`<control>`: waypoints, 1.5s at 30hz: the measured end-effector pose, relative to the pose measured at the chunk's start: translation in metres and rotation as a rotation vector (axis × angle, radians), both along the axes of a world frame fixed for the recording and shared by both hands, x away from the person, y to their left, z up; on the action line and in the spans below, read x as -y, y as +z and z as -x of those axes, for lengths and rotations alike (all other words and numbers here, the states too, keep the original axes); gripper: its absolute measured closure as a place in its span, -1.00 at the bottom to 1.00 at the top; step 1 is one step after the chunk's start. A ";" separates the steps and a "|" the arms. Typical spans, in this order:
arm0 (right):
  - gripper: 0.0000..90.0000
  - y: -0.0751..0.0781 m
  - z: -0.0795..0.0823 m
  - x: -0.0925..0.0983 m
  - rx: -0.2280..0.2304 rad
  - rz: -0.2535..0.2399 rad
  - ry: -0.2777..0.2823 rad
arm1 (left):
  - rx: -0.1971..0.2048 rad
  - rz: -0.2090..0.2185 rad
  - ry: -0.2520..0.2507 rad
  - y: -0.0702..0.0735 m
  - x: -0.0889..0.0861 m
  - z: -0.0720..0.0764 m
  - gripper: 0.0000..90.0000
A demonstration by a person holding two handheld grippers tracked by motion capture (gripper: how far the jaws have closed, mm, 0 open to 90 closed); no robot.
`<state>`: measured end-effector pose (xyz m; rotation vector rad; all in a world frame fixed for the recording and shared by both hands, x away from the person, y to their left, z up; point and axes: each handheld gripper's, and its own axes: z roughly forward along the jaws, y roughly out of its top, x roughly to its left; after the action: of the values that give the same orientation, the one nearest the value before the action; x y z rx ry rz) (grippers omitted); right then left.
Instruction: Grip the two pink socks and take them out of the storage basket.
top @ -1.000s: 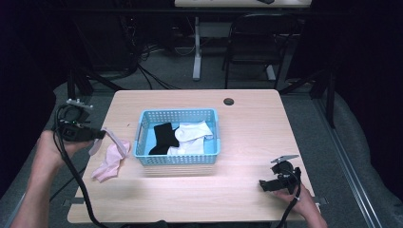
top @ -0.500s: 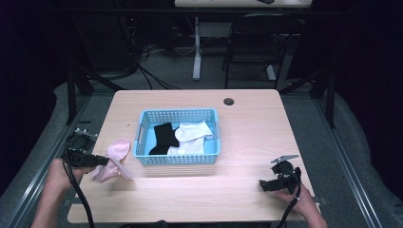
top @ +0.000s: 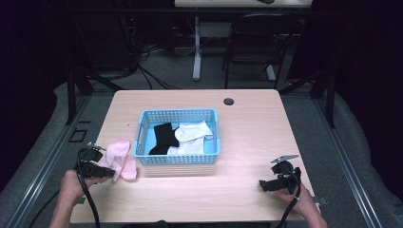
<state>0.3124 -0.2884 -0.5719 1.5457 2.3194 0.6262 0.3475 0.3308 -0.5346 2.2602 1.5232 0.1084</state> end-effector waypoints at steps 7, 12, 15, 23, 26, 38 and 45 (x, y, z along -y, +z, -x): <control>-1.00 0.000 0.000 0.000 0.000 0.000 0.000 | 0.052 0.019 0.029 0.000 -0.004 0.005 0.08; -1.00 0.000 0.000 0.000 0.000 0.000 0.000 | 0.085 -0.002 0.080 0.008 -0.003 0.018 -0.61; -1.00 0.000 0.000 0.000 0.000 0.000 0.000 | 0.109 -0.032 0.097 0.013 0.000 0.029 -0.76; -1.00 0.000 0.000 0.000 0.000 0.000 -0.001 | 0.193 -0.057 0.107 0.016 0.023 0.056 -0.99; -1.00 0.000 0.000 0.000 0.001 0.000 -0.001 | 0.199 -0.039 0.073 0.014 0.035 0.059 -1.00; -1.00 0.000 0.000 0.000 0.001 -0.001 -0.001 | 0.088 -0.055 -0.128 -0.016 0.081 0.049 -1.00; -1.00 0.000 0.000 0.000 0.001 -0.001 0.000 | 0.043 -0.090 -0.188 -0.027 0.088 0.043 -0.99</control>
<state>0.3123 -0.2884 -0.5720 1.5459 2.3185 0.6279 0.3042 0.2429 -0.5616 2.4426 1.3004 0.1731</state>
